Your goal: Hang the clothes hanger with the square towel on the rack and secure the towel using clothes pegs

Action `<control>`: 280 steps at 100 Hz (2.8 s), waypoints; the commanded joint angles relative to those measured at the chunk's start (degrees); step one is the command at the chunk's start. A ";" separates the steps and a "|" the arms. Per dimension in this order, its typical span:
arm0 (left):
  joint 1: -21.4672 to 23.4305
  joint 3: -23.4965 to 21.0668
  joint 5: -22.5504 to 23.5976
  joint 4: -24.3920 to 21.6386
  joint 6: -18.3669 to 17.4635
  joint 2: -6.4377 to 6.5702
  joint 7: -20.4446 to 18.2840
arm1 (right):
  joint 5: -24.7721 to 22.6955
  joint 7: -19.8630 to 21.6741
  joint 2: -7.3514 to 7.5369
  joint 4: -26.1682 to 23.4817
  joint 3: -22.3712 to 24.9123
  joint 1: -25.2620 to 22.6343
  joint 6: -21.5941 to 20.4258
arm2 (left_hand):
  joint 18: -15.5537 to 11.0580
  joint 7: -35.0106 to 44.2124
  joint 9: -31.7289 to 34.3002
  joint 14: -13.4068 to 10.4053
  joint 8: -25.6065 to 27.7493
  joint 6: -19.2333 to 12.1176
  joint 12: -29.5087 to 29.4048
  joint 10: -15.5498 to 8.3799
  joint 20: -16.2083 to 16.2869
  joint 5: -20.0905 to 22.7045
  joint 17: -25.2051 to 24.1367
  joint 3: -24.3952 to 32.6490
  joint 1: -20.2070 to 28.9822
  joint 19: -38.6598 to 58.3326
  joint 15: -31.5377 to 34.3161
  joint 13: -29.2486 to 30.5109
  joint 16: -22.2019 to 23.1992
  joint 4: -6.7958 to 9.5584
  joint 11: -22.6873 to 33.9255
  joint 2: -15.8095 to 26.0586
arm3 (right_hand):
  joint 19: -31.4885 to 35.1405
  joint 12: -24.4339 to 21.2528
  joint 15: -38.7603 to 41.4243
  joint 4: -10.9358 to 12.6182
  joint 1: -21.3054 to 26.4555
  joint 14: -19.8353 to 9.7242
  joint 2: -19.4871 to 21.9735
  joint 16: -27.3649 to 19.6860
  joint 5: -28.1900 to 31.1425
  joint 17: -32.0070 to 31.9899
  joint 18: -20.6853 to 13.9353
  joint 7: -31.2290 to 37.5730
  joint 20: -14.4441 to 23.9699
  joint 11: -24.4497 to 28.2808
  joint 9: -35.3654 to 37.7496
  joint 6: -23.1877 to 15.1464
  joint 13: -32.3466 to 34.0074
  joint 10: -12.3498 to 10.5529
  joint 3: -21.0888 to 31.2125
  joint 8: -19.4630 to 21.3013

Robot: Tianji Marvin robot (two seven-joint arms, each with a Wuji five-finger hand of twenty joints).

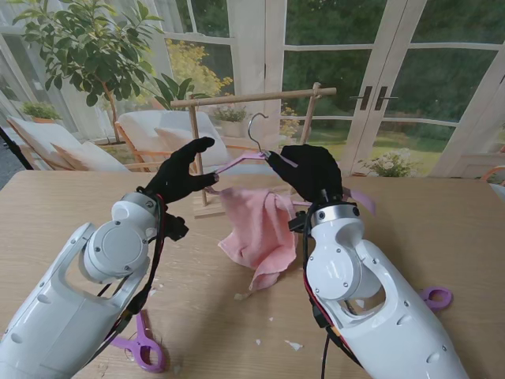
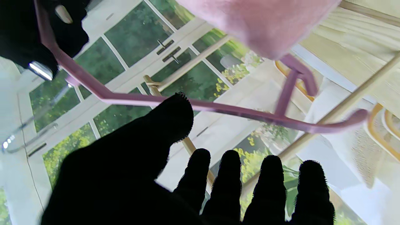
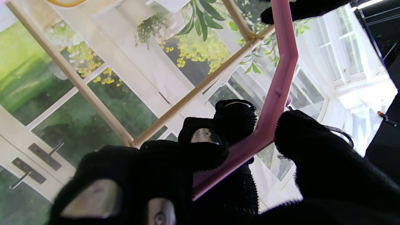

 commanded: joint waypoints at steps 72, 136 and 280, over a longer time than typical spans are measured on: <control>-3.96 6.71 -2.46 3.32 -0.25 -2.61 4.95 | 2.36 3.62 -0.04 -0.38 -2.59 -0.01 -3.50 | 11.18 55.02 29.39 8.81 46.97 -1.09 41.17 0.95 18.95 14.12 15.31 -9.62 11.15 49.16 49.00 24.08 28.90 -2.74 46.06 -1.71 | 10.50 3.03 7.15 5.05 3.35 -3.09 2.90 3.29 3.92 2.35 -16.26 3.18 59.22 8.10 4.89 1.38 0.39 3.65 2.46 1.91; -4.30 6.55 -1.11 3.20 3.73 -4.12 10.35 | 2.74 4.39 0.24 -0.28 -1.80 -0.26 -4.87 | 7.67 58.26 61.65 0.03 70.00 -4.57 43.71 -6.72 33.28 41.56 66.61 -0.97 -9.91 94.74 90.88 67.07 22.49 -0.76 68.29 7.62 | 10.11 -5.77 -6.41 3.09 -4.31 10.97 2.12 -18.04 -9.26 -0.39 -4.65 -9.75 26.78 -4.93 -9.86 3.99 -4.51 7.83 -1.57 -7.93; -5.76 7.62 1.44 0.20 11.30 -3.96 8.65 | -11.93 -1.18 2.05 -7.55 2.77 -11.48 -10.02 | 5.51 58.78 61.91 -1.05 71.93 -5.48 45.08 -8.30 35.71 40.70 66.91 -8.02 -8.95 94.74 92.07 67.04 21.78 -0.60 68.63 13.74 | -49.01 -37.37 -62.28 6.43 8.36 16.15 -5.18 -38.03 -30.91 -52.69 15.90 -36.55 28.14 -38.68 -37.54 9.66 -45.38 10.80 12.44 -34.42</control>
